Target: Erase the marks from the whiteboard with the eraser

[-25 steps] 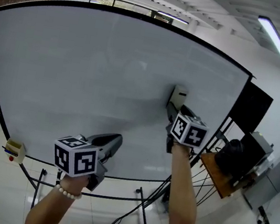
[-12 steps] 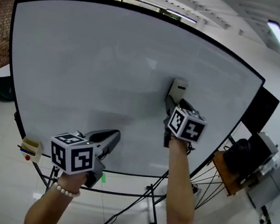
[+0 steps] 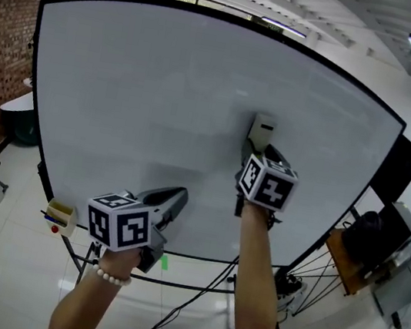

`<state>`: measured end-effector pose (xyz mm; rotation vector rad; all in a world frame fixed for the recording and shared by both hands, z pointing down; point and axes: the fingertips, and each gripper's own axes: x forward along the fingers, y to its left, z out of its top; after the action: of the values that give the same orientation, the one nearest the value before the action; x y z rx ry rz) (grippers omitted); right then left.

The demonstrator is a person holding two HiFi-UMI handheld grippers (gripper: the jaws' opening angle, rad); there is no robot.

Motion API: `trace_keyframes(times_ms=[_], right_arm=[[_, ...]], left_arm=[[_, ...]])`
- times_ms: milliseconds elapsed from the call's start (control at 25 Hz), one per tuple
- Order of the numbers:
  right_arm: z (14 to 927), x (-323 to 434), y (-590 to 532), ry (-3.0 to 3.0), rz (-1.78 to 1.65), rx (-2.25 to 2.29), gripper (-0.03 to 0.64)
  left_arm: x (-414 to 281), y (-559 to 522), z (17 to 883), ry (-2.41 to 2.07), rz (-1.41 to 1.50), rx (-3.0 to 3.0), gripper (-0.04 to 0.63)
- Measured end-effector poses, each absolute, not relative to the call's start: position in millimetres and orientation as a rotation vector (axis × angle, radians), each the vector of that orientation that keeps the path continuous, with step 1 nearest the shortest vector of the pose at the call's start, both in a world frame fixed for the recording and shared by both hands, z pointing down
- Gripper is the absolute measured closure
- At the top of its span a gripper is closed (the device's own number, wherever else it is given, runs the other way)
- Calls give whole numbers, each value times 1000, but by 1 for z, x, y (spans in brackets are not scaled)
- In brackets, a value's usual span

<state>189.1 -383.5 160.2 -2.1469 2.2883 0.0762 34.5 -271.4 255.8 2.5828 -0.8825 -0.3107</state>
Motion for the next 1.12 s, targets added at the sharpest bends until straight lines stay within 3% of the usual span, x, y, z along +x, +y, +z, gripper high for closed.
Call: trace_keyframes(times_ms=[400,1120], right_arm=[[157,121,-386,2336,90,-2077,368],[168,-88,-397,2308,65,-2137,368]], left_arm=[[-26,-278,252,-907,-336,2586,598],[-255,-260,259,-982,-324,2560,598]])
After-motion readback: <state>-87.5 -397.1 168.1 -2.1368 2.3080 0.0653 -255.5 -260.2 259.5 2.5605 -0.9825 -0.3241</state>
